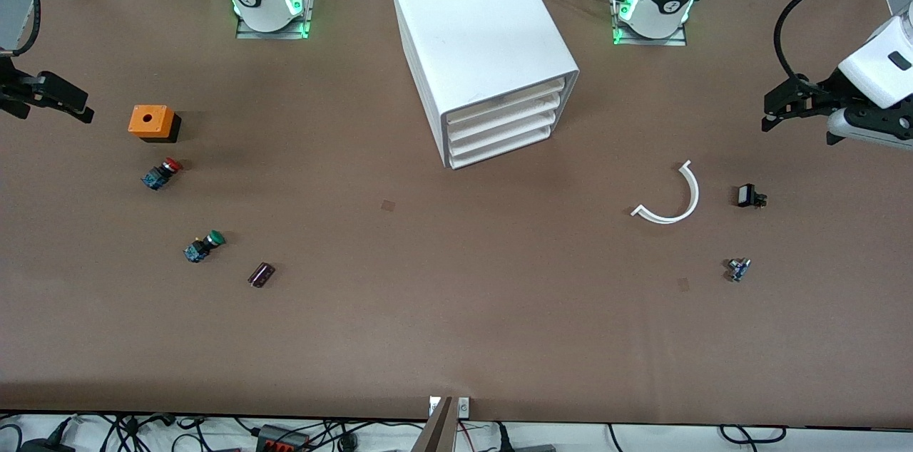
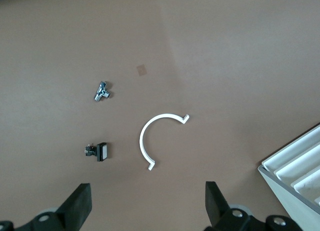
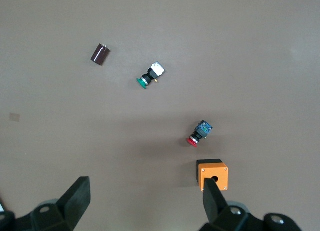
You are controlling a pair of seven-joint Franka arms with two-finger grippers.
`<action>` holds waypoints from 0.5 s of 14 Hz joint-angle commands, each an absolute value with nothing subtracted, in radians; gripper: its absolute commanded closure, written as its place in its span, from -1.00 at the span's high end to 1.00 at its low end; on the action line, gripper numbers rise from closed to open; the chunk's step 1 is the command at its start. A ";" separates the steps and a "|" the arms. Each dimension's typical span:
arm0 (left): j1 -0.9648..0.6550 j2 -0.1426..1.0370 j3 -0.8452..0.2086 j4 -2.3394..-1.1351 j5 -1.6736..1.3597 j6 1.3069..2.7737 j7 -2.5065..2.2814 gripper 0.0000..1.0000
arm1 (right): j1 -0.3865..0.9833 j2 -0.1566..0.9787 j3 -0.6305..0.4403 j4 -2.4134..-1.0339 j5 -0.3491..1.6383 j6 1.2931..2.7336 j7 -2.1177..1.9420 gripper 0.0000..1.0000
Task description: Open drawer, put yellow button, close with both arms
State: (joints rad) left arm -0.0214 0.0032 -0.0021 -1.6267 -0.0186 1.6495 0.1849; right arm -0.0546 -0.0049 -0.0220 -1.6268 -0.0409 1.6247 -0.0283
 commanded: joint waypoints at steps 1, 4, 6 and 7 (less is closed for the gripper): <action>-0.028 -0.012 -0.001 -1.635 0.002 1.623 0.201 1.00 | -0.061 -0.015 -0.014 -1.628 -0.049 1.626 -0.048 1.00; -0.029 -0.008 -0.005 -1.617 0.008 1.617 0.201 1.00 | -0.066 -0.014 -0.018 -1.631 -0.049 1.623 -0.048 1.00; -0.034 -0.008 -0.005 -1.612 0.009 1.617 0.201 1.00 | -0.066 -0.014 -0.020 -1.631 -0.048 1.623 -0.049 1.00; -0.038 -0.008 -0.005 -1.612 0.009 1.618 0.201 1.00 | -0.066 -0.014 -0.020 -1.631 -0.048 1.621 -0.049 1.00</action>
